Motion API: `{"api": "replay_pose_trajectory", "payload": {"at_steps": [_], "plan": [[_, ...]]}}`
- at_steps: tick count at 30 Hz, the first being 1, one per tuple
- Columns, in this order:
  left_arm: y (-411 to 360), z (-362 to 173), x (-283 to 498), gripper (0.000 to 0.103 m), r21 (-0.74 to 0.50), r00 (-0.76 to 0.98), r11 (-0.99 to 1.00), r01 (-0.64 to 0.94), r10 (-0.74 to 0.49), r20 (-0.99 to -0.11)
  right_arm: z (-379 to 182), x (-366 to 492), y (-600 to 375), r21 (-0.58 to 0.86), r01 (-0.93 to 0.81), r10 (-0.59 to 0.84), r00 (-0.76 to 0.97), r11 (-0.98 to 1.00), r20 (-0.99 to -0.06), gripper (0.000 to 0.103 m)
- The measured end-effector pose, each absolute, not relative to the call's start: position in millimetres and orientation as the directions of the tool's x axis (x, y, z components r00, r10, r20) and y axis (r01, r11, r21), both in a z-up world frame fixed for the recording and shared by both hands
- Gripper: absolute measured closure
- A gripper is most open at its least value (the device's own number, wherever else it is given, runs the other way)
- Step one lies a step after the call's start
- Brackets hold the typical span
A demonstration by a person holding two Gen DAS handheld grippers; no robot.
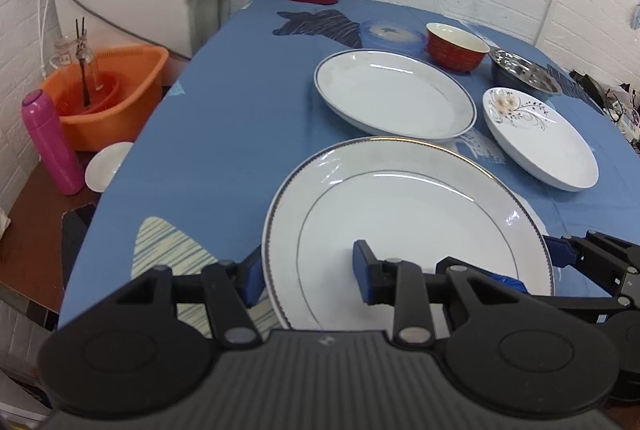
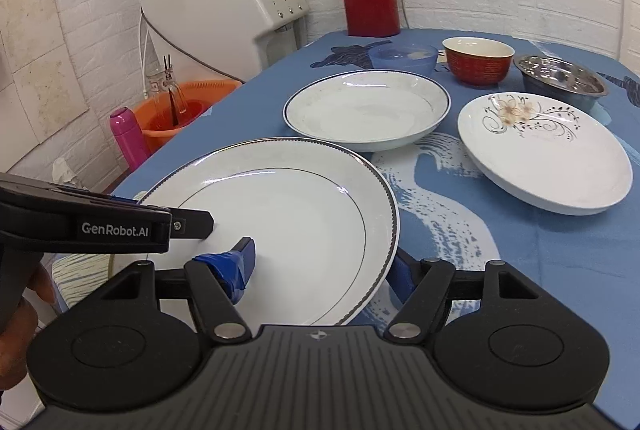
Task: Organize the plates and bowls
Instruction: 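Lift and carry the gold-rimmed plate with both tools toward the deep white plate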
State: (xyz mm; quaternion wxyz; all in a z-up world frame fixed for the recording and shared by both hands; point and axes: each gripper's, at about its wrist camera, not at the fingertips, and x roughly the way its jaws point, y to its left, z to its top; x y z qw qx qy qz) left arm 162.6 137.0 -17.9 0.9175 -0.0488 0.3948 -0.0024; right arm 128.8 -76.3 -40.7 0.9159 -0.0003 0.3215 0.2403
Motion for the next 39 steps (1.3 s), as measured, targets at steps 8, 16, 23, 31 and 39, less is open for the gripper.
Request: {"api": "replay_pose_trajectory", "payload": {"at_steps": [8, 16, 23, 31, 39], "plan": [[142, -34, 176, 0.068, -0.126, 0.689, 0.992, -0.029, -0.071, -0.722, -53, 134, -70, 0.118, -0.441, 0.415, 0.673, 0.890, -0.612, 0.043], [167, -15, 185, 0.024, -0.181, 0.719, 0.983, -0.037, -0.099, -0.688, -24, 146, -111, 0.172, -0.367, 0.398, 0.729, 0.914, -0.557, 0.045], [189, 10, 252, 0.024, -0.198, 0.748, 0.980, -0.025, -0.113, -0.654, 9, 224, -110, 0.094, -0.380, 0.372, 0.774, 0.920, -0.513, 0.044], [197, -4, 314, 0.024, -0.261, 0.684, 0.964, -0.043, -0.162, -0.712, -11, 318, -84, 0.072, -0.393, 0.347, 0.696, 0.917, -0.629, 0.044], [204, 0, 316, 0.024, -0.240, 0.715, 0.970, -0.047, -0.135, -0.686, -27, 323, -63, 0.131, -0.373, 0.354, 0.628, 0.919, -0.693, 0.041]]}}
